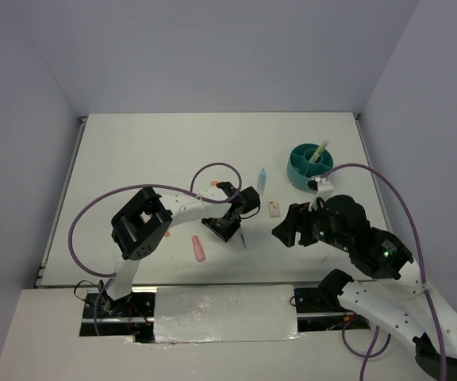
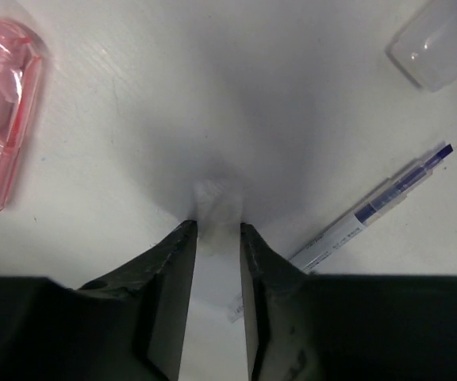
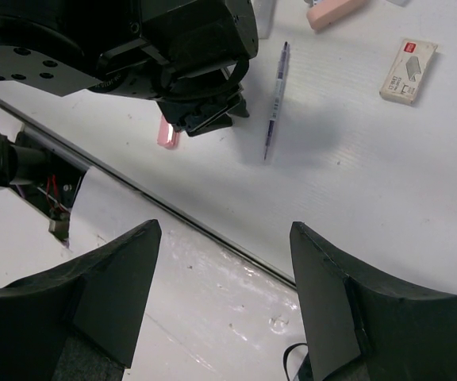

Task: Sort the stationery into containers
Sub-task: Pick up the pen cap from the center of the board.

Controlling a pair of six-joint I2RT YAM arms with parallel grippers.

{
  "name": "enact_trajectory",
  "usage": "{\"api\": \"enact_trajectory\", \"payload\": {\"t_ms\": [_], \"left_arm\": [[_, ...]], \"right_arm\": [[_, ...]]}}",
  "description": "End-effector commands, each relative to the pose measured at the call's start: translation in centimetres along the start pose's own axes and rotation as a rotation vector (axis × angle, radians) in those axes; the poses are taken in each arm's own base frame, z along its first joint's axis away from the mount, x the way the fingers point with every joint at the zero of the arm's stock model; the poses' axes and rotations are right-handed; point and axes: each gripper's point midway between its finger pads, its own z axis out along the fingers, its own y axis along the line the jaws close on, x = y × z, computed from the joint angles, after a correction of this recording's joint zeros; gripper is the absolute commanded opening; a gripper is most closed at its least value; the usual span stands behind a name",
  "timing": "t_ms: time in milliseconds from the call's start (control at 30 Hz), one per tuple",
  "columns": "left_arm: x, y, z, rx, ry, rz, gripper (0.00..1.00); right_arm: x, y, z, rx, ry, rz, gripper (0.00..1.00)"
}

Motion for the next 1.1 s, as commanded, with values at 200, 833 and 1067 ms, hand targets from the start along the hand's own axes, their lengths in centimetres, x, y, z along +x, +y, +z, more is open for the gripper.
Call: {"api": "enact_trajectory", "payload": {"t_ms": [200,833,1067], "left_arm": [[0.2,1.8,1.6,-0.04,-0.009,-0.041,0.0],[-16.1,3.5,-16.8,0.623,-0.295,0.409,0.0],[-18.0,2.5,-21.7,0.801,-0.301,0.589,0.0]], "right_arm": [[-0.5,0.4,1.0,-0.025,-0.031,-0.008,0.74],[3.8,-2.8,16.3,0.281,0.378,-0.127,0.53],[6.0,-2.5,21.4,0.387,0.494,-0.16,0.51]]}}
